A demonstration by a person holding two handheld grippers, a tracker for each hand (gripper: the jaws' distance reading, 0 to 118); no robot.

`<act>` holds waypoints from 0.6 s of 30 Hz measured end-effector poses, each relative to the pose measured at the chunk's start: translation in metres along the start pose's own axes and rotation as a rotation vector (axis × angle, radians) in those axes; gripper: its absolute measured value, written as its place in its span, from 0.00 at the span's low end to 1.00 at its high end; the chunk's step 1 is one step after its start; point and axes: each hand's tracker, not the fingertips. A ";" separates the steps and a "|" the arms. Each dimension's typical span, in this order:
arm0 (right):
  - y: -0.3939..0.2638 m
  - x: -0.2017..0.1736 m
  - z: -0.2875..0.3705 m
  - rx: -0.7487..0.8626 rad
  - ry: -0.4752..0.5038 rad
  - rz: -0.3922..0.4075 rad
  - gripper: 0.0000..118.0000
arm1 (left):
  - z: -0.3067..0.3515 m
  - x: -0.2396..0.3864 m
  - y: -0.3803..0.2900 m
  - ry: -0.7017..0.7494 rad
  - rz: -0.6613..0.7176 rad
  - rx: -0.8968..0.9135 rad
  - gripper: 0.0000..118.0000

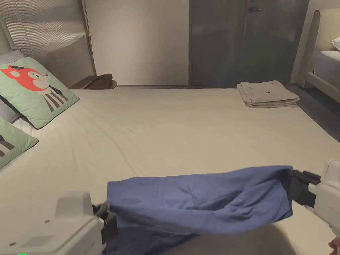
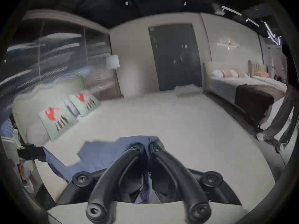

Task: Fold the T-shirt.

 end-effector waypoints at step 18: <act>0.167 -0.089 0.102 0.575 0.022 0.063 0.04 | 0.072 0.014 0.183 -0.092 0.067 0.540 0.04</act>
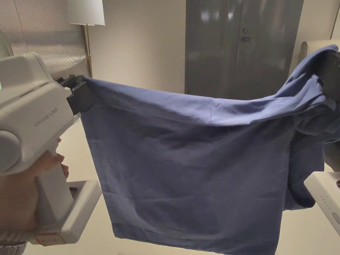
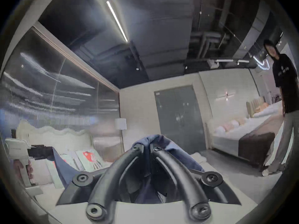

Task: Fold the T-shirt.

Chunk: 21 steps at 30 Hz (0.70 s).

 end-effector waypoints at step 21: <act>-0.004 0.028 -0.146 -0.004 -0.072 0.036 0.04 | -0.159 0.017 0.044 -0.018 -0.009 0.025 0.03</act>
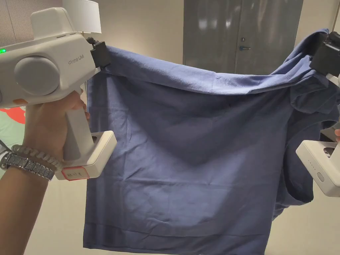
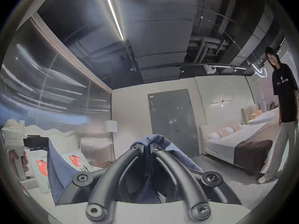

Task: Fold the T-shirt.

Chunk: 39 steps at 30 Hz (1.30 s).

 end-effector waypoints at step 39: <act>-0.155 0.018 0.063 -0.597 0.009 0.027 0.04 | 0.050 -0.044 -0.176 0.050 0.021 -0.467 0.03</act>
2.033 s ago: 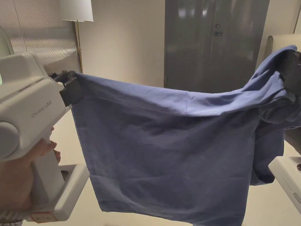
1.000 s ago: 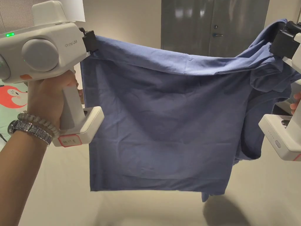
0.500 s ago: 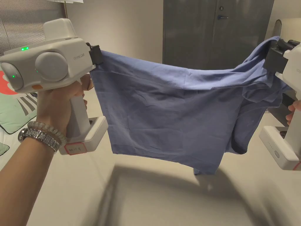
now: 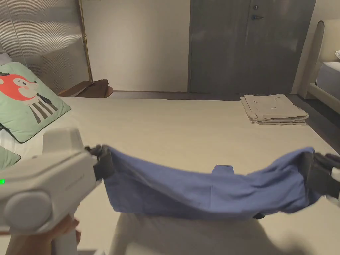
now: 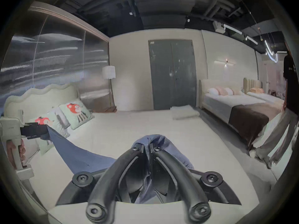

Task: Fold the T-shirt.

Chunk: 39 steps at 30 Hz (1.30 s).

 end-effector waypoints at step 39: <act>-0.144 0.025 0.083 -0.171 -0.154 -0.097 0.81 | 0.084 -0.030 -0.149 0.141 -0.052 -0.224 0.92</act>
